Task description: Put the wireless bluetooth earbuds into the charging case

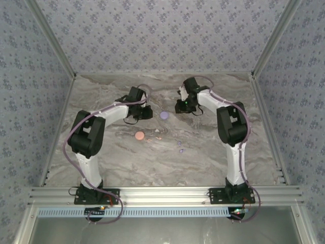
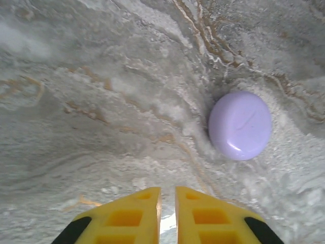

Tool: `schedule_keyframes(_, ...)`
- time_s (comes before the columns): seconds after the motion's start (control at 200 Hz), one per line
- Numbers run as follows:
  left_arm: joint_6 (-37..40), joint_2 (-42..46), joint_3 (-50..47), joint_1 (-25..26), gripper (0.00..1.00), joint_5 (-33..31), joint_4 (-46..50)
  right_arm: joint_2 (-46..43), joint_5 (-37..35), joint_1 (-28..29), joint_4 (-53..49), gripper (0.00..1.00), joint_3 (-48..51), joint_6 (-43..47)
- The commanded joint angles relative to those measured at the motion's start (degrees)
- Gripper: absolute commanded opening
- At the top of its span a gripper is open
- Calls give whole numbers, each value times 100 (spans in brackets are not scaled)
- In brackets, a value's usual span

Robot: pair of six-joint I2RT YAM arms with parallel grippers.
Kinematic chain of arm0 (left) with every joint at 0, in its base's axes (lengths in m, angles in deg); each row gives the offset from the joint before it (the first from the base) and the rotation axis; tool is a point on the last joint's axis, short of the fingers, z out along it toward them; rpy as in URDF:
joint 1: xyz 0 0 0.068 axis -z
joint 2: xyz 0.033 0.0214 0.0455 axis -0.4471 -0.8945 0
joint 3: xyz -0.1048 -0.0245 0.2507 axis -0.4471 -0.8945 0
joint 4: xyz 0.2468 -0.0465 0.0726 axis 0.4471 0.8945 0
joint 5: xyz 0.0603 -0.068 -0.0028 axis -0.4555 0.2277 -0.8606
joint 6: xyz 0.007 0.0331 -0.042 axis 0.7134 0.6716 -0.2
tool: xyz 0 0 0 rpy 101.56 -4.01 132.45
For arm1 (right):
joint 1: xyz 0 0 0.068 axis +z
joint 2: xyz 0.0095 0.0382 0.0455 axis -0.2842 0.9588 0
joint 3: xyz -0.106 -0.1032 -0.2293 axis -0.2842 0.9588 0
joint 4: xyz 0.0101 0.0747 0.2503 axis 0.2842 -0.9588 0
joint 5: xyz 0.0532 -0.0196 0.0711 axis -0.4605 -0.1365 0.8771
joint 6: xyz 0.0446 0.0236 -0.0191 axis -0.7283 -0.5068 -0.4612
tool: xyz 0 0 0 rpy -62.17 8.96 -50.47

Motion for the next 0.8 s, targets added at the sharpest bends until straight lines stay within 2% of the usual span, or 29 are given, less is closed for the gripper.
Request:
schedule_keyframes(0.0,-480,-57,-53,51,14,276,-283,374,-96,163,-550,18,-554,-38)
schedule_keyframes(0.235,-586,-407,128,164,1,347,-233,858,-180,312,-809,14,-1211,-40)
schedule_keyframes(0.52,-632,-814,368,242,1,623,-325,1265,-25,348,-1124,14,-1730,66)
schedule_keyframes(0.795,-647,-1224,735,251,1,662,-248,1311,395,396,-1237,14,-1762,193)
